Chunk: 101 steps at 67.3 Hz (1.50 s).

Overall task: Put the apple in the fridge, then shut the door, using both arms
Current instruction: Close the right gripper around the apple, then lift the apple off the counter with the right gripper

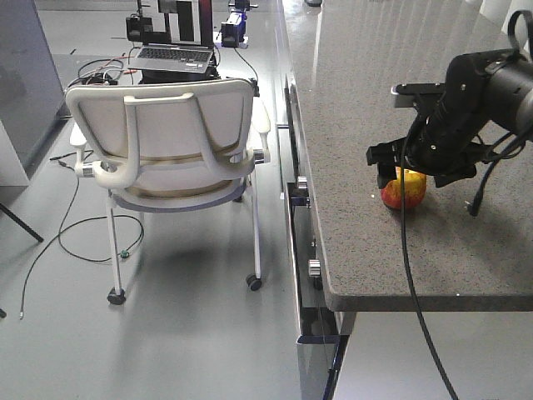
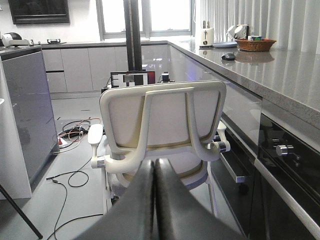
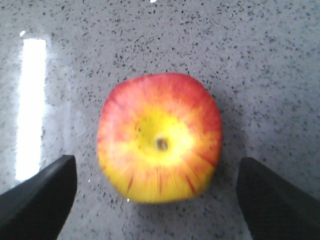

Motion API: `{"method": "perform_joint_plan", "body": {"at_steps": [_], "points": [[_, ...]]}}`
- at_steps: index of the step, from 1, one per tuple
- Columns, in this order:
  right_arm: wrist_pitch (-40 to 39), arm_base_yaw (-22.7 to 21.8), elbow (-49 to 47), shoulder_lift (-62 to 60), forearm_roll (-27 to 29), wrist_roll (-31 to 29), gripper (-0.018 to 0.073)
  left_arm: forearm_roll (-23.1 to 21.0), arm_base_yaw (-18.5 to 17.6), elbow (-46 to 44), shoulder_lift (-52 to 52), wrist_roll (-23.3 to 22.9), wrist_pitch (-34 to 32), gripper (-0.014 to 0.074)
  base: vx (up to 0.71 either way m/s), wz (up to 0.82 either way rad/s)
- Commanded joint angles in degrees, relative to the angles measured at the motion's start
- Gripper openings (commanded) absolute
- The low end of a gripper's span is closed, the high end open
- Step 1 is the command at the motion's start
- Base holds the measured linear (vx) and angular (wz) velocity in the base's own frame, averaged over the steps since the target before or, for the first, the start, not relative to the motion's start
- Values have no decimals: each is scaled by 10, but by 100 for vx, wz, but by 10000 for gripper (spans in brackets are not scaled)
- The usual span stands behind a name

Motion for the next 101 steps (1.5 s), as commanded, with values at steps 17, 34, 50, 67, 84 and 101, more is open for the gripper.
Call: {"method": "perform_joint_plan", "body": {"at_steps": [17, 34, 50, 67, 84, 101], "points": [[-15, -2, -53, 19, -9, -4, 576, 0, -2, 15, -1, -5, -39, -6, 0, 0], [-5, -2, -53, 20, -11, -6, 440, 0, -2, 15, -1, -5, -39, -6, 0, 0], [11, -2, -53, -13, -10, -11, 274, 0, -2, 15, -1, -5, -39, -6, 0, 0], [34, 20, -28, -99, 5, -91, 162, 0, -2, 15, -1, -5, -39, -6, 0, 0], [-53, 80, 141, -243, 10, -91, 149, 0, -2, 15, -1, -5, -39, -6, 0, 0], [-90, 159, 262, -385, 10, -92, 150, 0, -2, 15, -1, -5, -39, -6, 0, 0]]}}
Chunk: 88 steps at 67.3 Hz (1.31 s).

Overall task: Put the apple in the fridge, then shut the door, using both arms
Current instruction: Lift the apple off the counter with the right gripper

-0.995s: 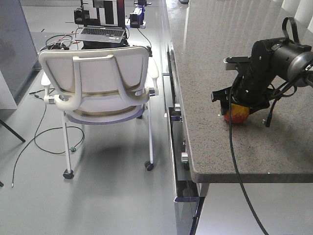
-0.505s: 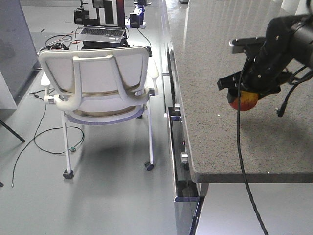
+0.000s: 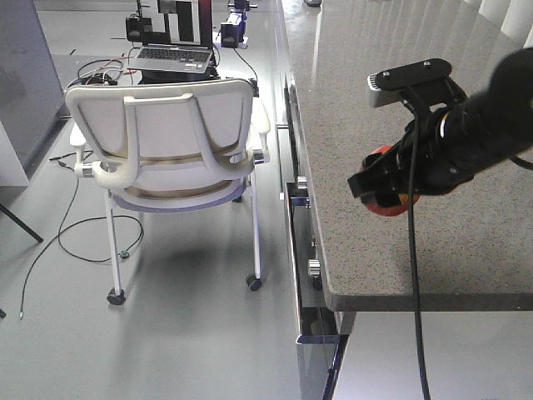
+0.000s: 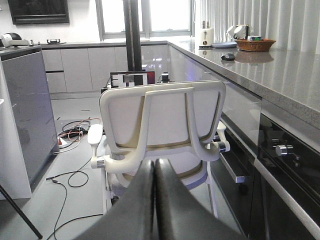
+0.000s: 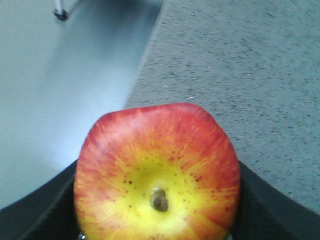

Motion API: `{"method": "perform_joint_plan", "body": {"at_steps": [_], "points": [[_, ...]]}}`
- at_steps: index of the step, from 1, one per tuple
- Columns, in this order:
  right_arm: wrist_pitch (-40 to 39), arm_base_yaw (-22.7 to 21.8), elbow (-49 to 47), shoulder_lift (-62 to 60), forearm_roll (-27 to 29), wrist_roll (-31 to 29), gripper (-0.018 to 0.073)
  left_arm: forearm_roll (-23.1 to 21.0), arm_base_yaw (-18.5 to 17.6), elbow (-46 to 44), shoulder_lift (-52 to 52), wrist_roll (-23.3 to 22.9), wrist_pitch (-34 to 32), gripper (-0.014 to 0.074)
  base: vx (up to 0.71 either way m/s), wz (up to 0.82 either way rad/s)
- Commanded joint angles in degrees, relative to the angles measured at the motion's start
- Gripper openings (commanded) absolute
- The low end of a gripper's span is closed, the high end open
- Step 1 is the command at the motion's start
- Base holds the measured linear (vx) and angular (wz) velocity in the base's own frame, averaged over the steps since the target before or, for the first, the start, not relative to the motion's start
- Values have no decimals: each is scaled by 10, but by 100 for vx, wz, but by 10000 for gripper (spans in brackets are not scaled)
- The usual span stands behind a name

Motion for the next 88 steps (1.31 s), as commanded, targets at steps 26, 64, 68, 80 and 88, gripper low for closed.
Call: {"method": "perform_joint_plan", "body": {"at_steps": [26, 64, 68, 80, 88], "points": [[-37, 48, 181, -268, 50, -45, 150, 0, -2, 15, -1, -5, -39, -6, 0, 0], [-21, 48, 289, -514, 127, -115, 150, 0, -2, 15, -1, -5, -39, -6, 0, 0], [-18, 48, 289, -518, 128, -115, 150, 0, -2, 15, -1, -5, -39, -6, 0, 0], [-18, 48, 289, -519, 128, -114, 150, 0, -2, 15, -1, -5, -39, -6, 0, 0], [-18, 48, 289, -519, 128, -114, 150, 0, -2, 15, -1, -5, -39, -6, 0, 0]]}}
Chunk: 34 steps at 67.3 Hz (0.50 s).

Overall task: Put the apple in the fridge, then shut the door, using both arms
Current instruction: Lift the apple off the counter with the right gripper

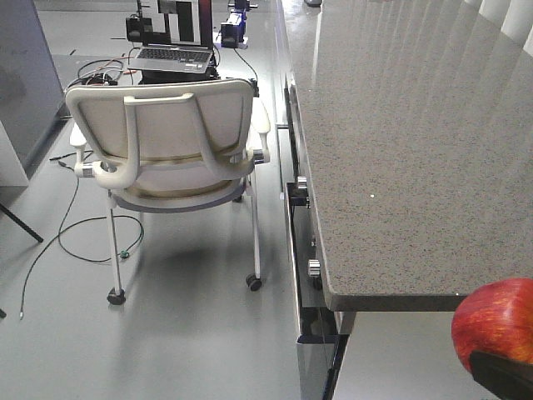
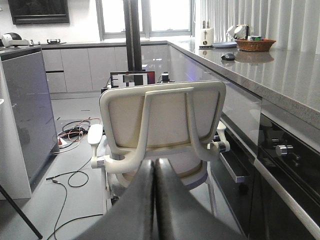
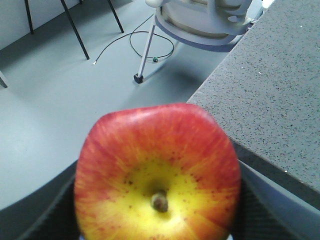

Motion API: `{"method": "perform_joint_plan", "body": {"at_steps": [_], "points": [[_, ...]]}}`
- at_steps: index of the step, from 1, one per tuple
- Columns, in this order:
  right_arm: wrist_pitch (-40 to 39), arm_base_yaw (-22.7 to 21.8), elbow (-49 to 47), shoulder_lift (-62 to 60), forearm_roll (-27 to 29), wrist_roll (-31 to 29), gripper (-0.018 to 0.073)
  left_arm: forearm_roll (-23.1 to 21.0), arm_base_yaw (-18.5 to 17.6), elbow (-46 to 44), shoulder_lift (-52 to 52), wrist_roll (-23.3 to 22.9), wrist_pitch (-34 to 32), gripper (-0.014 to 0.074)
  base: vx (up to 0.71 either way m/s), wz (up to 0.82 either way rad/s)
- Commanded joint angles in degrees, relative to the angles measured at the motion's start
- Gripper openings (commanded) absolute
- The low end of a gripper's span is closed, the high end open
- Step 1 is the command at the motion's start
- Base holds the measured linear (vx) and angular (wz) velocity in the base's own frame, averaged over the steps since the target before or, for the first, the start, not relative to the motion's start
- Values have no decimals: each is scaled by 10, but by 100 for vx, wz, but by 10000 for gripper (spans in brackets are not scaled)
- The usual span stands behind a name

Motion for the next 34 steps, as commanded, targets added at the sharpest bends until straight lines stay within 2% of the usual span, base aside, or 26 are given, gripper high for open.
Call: {"method": "perform_joint_plan", "body": {"at_steps": [1, 34], "points": [[-39, 1, -15, 2, 6, -2, 150, 0, -2, 15, -1, -5, -39, -6, 0, 0], [-39, 1, -15, 2, 6, -2, 150, 0, -2, 15, -1, -5, -39, -6, 0, 0]]}}
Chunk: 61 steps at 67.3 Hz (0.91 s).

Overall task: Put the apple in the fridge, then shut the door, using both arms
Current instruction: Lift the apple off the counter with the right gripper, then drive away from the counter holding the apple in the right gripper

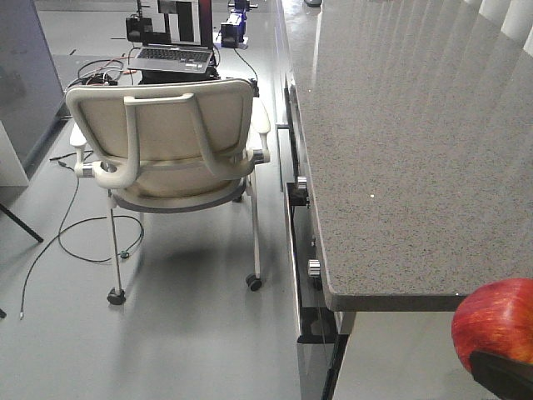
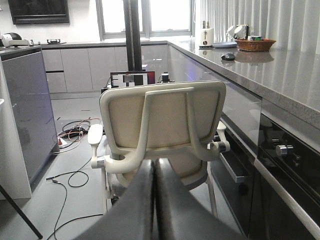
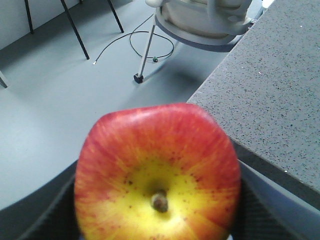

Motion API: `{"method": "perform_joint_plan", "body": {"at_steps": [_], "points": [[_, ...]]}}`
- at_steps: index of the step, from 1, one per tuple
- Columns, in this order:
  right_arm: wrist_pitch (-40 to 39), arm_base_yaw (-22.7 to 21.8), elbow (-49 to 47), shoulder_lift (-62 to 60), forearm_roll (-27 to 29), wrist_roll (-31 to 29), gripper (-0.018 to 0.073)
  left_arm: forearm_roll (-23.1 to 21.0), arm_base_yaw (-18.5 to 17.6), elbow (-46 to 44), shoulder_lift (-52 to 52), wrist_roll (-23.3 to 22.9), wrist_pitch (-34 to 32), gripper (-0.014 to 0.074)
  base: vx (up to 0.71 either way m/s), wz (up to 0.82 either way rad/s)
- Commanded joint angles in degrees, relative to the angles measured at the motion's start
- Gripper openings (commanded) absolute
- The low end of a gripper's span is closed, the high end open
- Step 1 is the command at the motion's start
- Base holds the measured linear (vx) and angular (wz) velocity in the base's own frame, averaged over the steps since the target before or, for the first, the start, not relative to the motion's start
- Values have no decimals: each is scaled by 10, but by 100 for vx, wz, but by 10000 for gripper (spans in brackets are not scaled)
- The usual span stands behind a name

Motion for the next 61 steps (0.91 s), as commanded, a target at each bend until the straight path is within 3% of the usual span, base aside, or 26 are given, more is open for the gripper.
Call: {"method": "perform_joint_plan", "body": {"at_steps": [1, 61], "points": [[-39, 1, -15, 2, 6, -2, 150, 0, -2, 15, -1, -5, -39, -6, 0, 0], [-39, 1, -15, 2, 8, -2, 150, 0, -2, 15, -1, -5, -39, -6, 0, 2]]}}
